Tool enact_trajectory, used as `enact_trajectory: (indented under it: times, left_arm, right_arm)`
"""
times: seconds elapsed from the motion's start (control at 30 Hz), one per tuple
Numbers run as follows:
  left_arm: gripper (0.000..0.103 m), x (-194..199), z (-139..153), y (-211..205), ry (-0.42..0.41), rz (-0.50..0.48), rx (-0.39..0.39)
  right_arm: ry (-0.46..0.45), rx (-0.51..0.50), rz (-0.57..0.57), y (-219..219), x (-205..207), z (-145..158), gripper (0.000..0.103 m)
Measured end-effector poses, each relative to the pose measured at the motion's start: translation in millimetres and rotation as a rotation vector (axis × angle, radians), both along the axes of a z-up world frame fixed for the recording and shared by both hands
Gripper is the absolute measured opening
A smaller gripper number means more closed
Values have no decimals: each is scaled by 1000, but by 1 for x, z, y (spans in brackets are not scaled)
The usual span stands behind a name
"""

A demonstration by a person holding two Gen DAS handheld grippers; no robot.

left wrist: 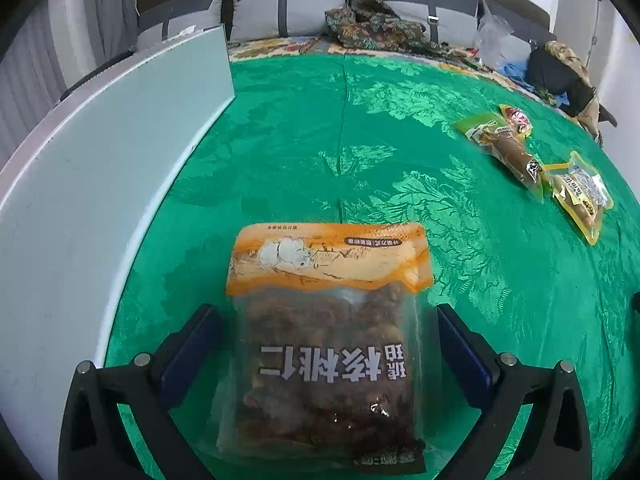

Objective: Organize snacks

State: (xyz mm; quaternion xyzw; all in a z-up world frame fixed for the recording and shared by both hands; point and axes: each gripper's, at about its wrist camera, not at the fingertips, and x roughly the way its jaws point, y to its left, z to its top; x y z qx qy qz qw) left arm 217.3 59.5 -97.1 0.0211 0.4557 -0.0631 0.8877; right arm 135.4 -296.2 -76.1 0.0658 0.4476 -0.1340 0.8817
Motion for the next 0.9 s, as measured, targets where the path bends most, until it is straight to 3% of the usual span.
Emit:
enact_trajectory:
  times: [0.9]
  left_arm:
    - [103, 2, 0, 1, -1, 0, -1]
  right_arm:
    - [0, 0, 0, 0, 0, 0, 92]
